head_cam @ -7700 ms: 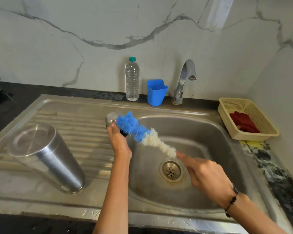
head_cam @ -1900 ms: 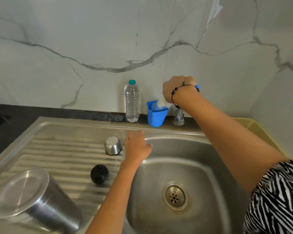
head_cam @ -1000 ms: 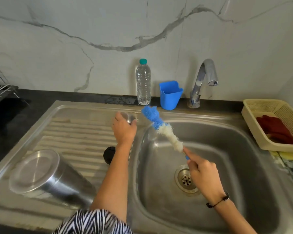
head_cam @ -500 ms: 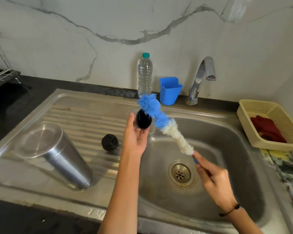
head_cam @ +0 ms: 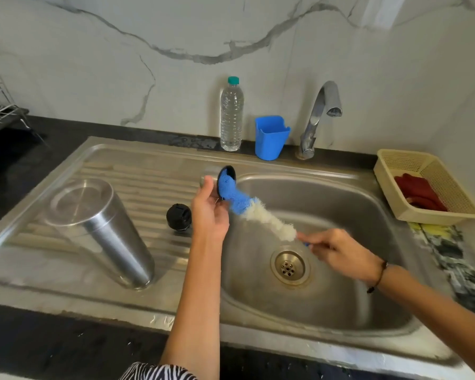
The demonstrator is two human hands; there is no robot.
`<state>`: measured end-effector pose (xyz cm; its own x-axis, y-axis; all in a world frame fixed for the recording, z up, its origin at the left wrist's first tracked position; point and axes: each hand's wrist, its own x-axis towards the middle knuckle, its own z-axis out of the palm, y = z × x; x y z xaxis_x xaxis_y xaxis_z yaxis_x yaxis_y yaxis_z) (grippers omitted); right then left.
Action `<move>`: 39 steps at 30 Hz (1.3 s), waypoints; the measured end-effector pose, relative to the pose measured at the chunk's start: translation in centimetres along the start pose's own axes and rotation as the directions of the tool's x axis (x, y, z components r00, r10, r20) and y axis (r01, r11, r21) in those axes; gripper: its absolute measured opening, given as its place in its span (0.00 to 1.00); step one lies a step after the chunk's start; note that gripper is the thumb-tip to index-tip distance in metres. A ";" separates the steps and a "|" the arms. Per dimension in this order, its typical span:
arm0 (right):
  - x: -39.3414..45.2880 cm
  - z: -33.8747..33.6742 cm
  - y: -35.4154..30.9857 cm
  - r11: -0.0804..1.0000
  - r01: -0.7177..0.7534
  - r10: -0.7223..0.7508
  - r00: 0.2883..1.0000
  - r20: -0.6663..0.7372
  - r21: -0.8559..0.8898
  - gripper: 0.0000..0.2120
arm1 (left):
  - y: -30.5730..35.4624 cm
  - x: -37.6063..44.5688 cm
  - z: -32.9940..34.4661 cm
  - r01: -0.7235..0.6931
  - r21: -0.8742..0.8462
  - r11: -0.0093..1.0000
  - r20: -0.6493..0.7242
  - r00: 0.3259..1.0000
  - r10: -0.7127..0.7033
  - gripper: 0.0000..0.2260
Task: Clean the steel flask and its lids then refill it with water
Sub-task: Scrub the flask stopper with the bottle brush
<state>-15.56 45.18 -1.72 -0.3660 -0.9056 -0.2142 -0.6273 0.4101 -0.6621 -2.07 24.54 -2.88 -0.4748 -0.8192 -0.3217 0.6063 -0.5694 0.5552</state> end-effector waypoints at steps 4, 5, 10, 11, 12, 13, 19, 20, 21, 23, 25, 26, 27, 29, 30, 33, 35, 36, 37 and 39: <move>-0.5 -1.6 -1.0 0.579 -0.410 0.119 0.898 0.425 0.705 0.19 | -0.7 -0.6 0.2 0.010 -0.215 0.977 0.047 0.999 0.000 0.15; -0.6 -1.6 -1.2 0.548 -0.441 0.111 0.881 0.461 0.710 0.19 | -0.6 -0.6 0.4 0.010 -0.224 0.975 0.057 0.998 0.003 0.15; 0.0 -1.7 -1.1 0.969 -0.137 0.144 0.989 -0.020 0.208 0.17 | -0.3 -0.6 0.7 -0.037 -0.114 0.993 0.024 0.999 0.040 0.11; 0.1 -2.0 -1.0 0.991 -0.019 -0.008 0.979 -0.204 -0.130 0.18 | -0.4 -0.6 0.7 -0.037 -0.091 0.995 0.012 0.999 0.039 0.11; 0.0 -2.2 -0.9 0.904 0.022 -0.161 0.943 -0.292 -0.426 0.20 | -0.4 -0.6 0.8 -0.038 -0.078 0.996 0.003 0.999 0.038 0.11; -0.1 -2.2 -0.5 0.787 0.018 -0.283 0.899 -0.335 -0.616 0.25 | -0.4 -0.6 1.0 -0.038 -0.073 0.997 -0.007 0.999 0.038 0.11; -0.9 -1.5 -3.7 1.000 0.019 -0.019 1.000 -0.019 0.003 0.19 | -0.3 -0.2 0.3 -0.063 -0.100 0.993 -0.046 0.997 0.059 0.12; -1.1 -1.9 -4.4 0.943 -0.138 0.094 0.983 0.158 0.302 0.18 | -0.5 -0.3 -0.1 -0.052 -0.159 0.986 -0.027 0.998 0.048 0.13; -1.3 -2.3 -4.8 0.839 -0.269 0.138 0.946 0.294 0.472 0.18 | -0.5 -0.4 -0.3 -0.037 -0.231 0.972 0.001 0.999 0.038 0.14; -1.4 -3.0 -4.9 0.752 -0.350 0.148 0.915 0.375 0.559 0.18 | -0.3 -0.5 -0.3 -0.017 -0.344 0.939 0.053 0.998 0.037 0.14; -1.6 -3.0 -4.8 0.802 -0.336 0.203 0.931 0.304 0.493 0.17 | -0.1 -0.3 -0.1 -0.001 -0.340 0.940 0.056 0.998 0.021 0.13; -1.6 -2.9 -4.6 0.910 -0.247 0.200 0.965 0.169 0.333 0.17 | -0.2 -0.1 -0.1 0.005 -0.309 0.951 0.038 0.999 0.007 0.12; -1.6 -2.9 -4.8 0.989 -0.142 0.142 0.990 0.004 0.034 0.16 | -0.3 -0.1 -0.1 0.006 -0.267 0.964 0.008 1.000 -0.004 0.12; -1.8 -2.8 -4.1 0.771 -0.092 -0.110 0.955 -0.274 -0.630 0.18 | -0.8 -0.2 0.0 0.004 -0.177 0.984 -0.041 0.999 -0.012 0.14; -2.2 -2.6 -4.0 0.643 -0.085 -0.244 0.919 -0.309 -0.761 0.22 | -1.0 -0.1 0.0 0.004 -0.137 0.991 -0.048 0.999 -0.011 0.14; -2.4 -2.0 -5.1 0.551 -0.099 -0.155 0.963 -0.219 -0.828 0.23 | -1.3 0.2 -0.3 0.003 -0.084 0.996 -0.058 0.998 -0.008 0.05; -2.4 -2.0 -5.6 0.909 -0.116 0.120 0.993 -0.014 -0.400 0.19 | -1.8 0.5 -1.1 0.032 -0.128 0.991 -0.040 0.999 -0.037 0.05; -2.3 -2.2 -5.5 0.981 -0.194 0.195 0.975 0.107 -0.023 0.17 | -1.9 0.4 -1.4 0.044 -0.190 0.981 -0.010 0.999 -0.047 0.05; -2.3 -2.4 -5.2 0.930 -0.284 0.240 0.950 0.201 0.234 0.16 | -2.0 0.2 -1.3 0.051 -0.254 0.966 0.015 0.999 -0.048 0.09; -2.5 -2.7 -4.4 0.875 -0.324 0.258 0.941 0.221 0.359 0.16 | -2.3 0.0 -1.3 0.068 -0.317 0.946 0.056 0.997 -0.053 0.17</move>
<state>-13.72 45.90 3.64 -0.3538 -0.7700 -0.5310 -0.1833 0.6138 -0.7679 -2.62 25.71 -5.19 -0.5414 -0.7827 -0.3071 0.7436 -0.6162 0.2596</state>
